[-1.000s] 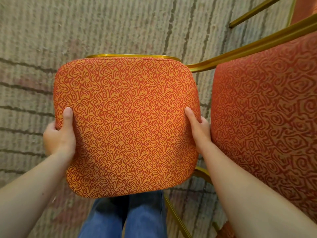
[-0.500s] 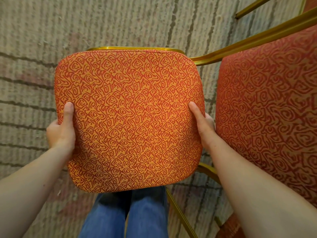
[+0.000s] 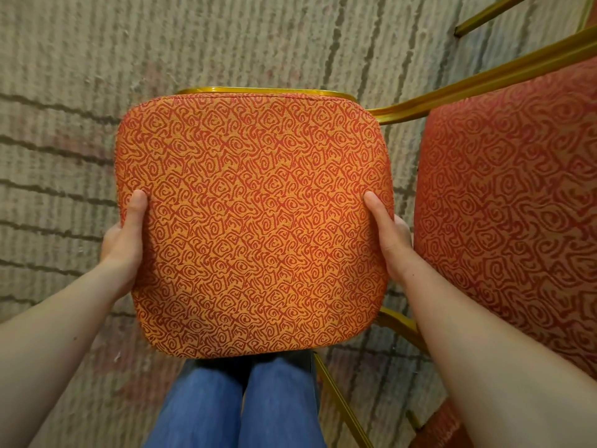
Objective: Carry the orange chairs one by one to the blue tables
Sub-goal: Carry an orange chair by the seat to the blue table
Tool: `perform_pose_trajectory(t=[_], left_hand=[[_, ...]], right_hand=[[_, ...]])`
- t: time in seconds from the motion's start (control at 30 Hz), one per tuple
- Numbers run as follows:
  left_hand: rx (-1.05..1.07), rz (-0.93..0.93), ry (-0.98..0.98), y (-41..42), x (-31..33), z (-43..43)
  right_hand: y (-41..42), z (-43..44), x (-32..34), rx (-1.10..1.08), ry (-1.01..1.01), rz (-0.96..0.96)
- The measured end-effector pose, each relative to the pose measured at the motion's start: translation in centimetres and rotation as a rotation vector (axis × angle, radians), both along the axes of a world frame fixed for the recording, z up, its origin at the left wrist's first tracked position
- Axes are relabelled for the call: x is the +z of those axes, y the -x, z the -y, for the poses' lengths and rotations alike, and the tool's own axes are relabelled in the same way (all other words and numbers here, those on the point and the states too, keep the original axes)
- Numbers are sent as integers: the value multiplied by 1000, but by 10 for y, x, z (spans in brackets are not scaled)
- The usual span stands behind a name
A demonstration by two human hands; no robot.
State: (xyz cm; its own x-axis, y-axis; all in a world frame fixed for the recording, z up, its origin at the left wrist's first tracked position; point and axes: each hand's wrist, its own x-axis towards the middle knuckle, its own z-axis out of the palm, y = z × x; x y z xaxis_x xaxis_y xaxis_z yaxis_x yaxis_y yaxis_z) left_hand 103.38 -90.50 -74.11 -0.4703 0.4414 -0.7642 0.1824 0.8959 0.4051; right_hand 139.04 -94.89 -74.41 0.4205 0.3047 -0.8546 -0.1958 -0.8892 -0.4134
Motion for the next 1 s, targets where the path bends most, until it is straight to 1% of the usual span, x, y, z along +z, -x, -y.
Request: perform_pose_trajectory(t=[0.07, 0.23, 0.43, 0.63, 0.83, 1.0], left_hand=[[-12, -41, 4, 0, 1, 1], [-9, -52, -12, 0, 9, 2], [-23, -134, -42, 9, 49, -3], [-59, -187, -43, 28, 108, -4], [63, -189, -77, 44, 172, 7], [83, -182, -101, 47, 236, 14]], right_hand=[[-1, 1, 0, 4, 13, -10], [-3, 1, 5, 9, 16, -36], [8, 1, 33, 8, 22, -71], [27, 1, 78, 33, 17, -82], [42, -11, 144, 83, -21, -126], [47, -19, 206, 122, -93, -162]])
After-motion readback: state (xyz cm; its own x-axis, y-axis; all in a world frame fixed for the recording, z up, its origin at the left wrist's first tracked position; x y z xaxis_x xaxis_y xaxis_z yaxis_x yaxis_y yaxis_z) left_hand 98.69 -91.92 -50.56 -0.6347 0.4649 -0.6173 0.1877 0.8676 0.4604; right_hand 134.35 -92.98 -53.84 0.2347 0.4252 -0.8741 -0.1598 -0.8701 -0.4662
